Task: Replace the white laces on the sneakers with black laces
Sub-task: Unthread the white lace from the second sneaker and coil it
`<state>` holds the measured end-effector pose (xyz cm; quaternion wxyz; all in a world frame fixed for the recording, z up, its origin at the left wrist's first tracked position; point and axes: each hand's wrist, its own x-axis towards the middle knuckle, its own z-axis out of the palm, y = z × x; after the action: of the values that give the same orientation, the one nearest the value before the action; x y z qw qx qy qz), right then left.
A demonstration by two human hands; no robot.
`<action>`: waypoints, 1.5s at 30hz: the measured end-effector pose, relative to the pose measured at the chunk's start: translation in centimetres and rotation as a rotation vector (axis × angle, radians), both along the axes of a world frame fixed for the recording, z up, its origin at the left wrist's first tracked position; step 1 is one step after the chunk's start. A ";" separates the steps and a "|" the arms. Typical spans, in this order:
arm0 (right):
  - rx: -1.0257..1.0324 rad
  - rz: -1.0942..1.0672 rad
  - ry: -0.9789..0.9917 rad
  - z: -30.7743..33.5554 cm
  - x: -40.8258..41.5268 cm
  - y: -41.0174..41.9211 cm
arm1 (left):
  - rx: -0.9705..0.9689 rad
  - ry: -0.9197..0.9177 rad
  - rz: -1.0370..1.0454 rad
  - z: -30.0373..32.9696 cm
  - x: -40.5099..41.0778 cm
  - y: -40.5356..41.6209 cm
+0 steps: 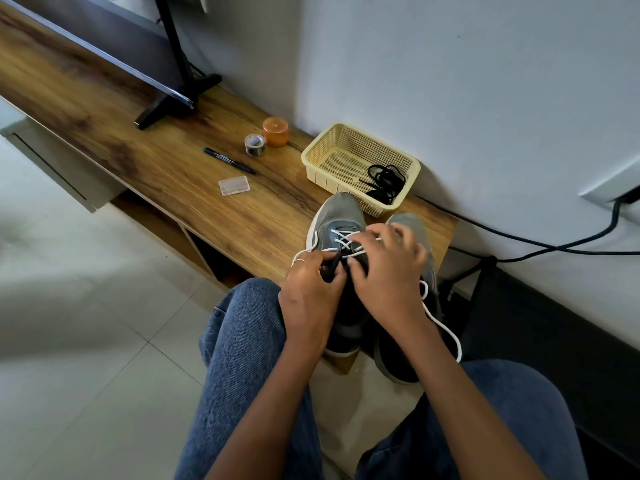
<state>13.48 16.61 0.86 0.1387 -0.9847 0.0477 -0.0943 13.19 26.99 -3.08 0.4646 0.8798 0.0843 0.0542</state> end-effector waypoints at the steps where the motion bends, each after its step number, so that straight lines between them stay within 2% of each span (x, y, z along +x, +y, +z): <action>1: -0.027 0.026 0.004 -0.2 0.1 0.3 | -0.002 0.001 -0.003 0.0 0.0 0.0; 10: -0.124 0.025 -0.046 -1.6 1.0 0.8 | -0.019 0.027 -0.021 0.3 -0.1 0.1; 15: -0.067 0.014 -0.069 -2.1 0.4 1.5 | -0.032 0.025 -0.004 0.6 -0.2 -0.1; 20: -0.037 0.061 -0.038 -1.7 0.4 1.1 | -0.261 0.061 0.072 -0.1 0.1 -0.1; 25: -0.033 0.094 -0.018 -1.9 0.0 0.6 | -0.238 0.026 0.077 0.0 -0.1 -0.3; 28: 0.009 0.067 -0.109 -1.8 -0.2 0.3 | -0.231 0.040 0.072 0.0 0.0 -0.3; 30: 0.122 -0.014 -0.186 -1.3 -0.3 0.0 | -0.224 0.035 0.072 0.0 0.0 -0.2; 34: 0.385 -0.292 -0.295 0.1 -0.3 -1.7 | -0.109 -0.010 0.029 0.0 -0.1 -0.3; 38: 0.298 -0.419 -0.191 0.7 -0.6 -3.2 | 0.138 -0.154 -0.059 -0.3 0.7 -0.5; 41: 0.239 -0.333 -0.175 0.6 -0.6 -2.7 | 0.244 -0.210 -0.065 -0.2 1.5 -1.0; 45: 0.238 -0.069 -0.124 0.0 -0.4 -1.3 | 0.299 -0.217 -0.163 -0.2 2.5 -1.6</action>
<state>13.03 15.30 0.90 0.2541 -0.9513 0.0838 -0.1532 15.67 25.43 -3.28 0.3379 0.9320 -0.0469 0.1227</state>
